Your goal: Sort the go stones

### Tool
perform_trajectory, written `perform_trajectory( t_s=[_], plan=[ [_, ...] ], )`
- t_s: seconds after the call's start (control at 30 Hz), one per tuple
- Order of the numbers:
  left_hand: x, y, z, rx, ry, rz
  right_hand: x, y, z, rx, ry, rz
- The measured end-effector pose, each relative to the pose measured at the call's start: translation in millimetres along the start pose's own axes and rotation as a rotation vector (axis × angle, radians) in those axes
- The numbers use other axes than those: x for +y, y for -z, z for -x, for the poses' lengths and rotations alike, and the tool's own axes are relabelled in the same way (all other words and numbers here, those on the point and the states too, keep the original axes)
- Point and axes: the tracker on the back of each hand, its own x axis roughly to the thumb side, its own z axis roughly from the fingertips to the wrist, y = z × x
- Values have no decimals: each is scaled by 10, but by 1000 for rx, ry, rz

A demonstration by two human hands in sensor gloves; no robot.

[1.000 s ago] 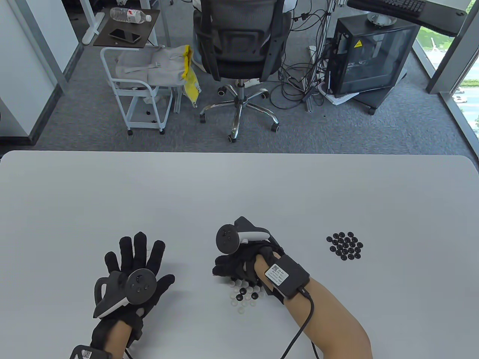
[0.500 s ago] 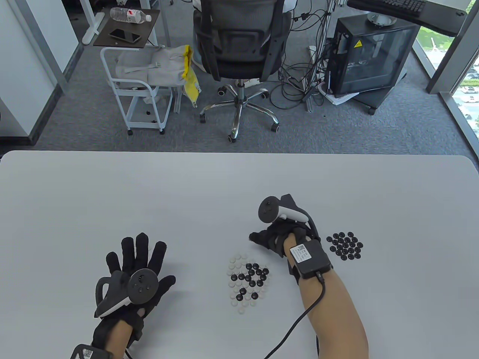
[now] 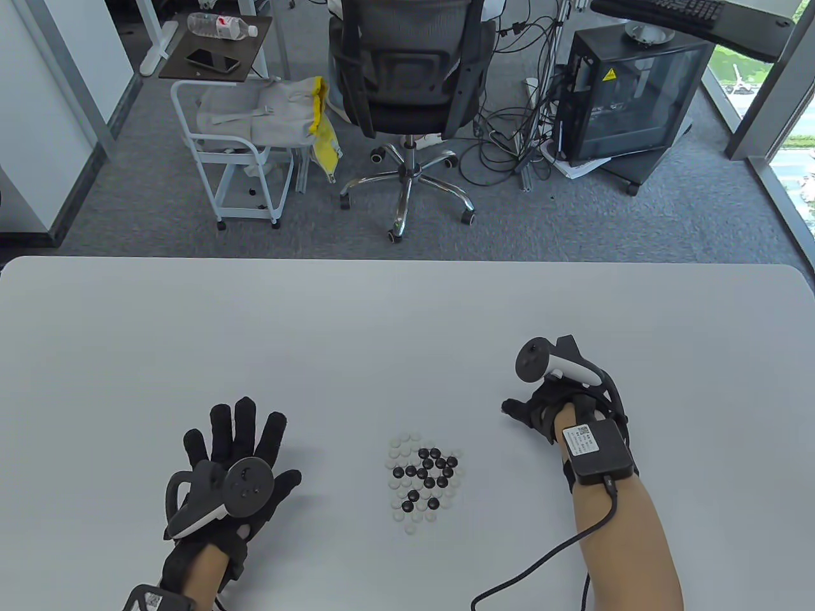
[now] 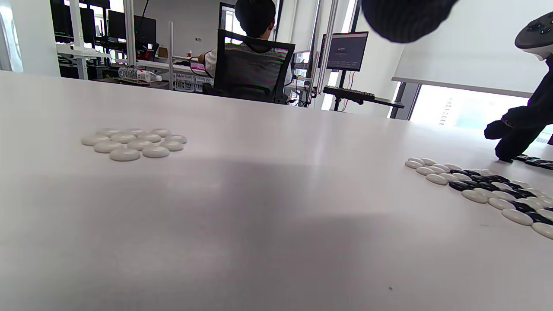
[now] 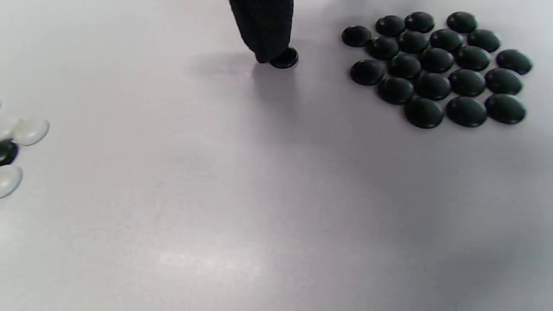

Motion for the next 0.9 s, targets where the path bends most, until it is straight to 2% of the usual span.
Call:
perform_trajectory(
  t_s=[0.3,0.53,0.7,0.9],
  plan=[
    [-5,6,-9,0,0,4,1,-31,197,59,12,15],
    [-8,10,-7,1,-3,8,-13,-51,182,51,8,23],
    [-11,13,-7,0,-2,10,-51,-177,-22,-62,-12,42],
    [-15,15,-6,3,1,12,-111,-624,-388,-283,-89,158]
  ],
)
